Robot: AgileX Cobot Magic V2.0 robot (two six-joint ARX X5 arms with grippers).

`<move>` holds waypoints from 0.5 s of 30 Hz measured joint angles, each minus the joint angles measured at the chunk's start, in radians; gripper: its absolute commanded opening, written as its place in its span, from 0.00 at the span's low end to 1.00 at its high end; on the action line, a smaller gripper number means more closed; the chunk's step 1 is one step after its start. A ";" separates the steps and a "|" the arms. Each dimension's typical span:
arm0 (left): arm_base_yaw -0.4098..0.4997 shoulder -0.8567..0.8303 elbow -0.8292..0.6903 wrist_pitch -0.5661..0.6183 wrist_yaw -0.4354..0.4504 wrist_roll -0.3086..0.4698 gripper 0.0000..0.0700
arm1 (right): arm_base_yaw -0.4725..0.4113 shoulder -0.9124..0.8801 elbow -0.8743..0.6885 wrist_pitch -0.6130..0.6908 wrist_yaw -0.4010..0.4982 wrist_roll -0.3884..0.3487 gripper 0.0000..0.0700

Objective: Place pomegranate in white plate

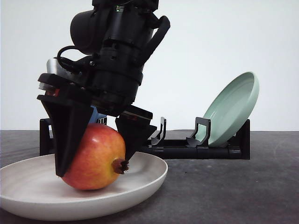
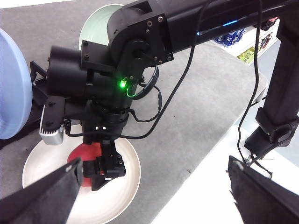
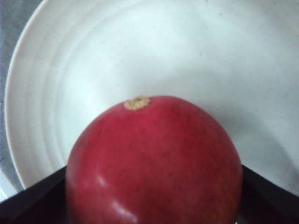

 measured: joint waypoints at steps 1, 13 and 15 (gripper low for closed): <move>0.000 0.000 0.000 0.000 0.000 0.000 0.85 | -0.001 0.000 0.000 0.000 0.000 0.000 1.00; 0.000 0.000 0.000 0.000 0.000 0.000 0.85 | -0.021 -0.019 0.043 -0.091 -0.001 -0.014 1.00; 0.000 0.000 0.000 0.000 0.000 0.000 0.85 | -0.033 -0.059 0.068 -0.133 -0.001 -0.022 1.00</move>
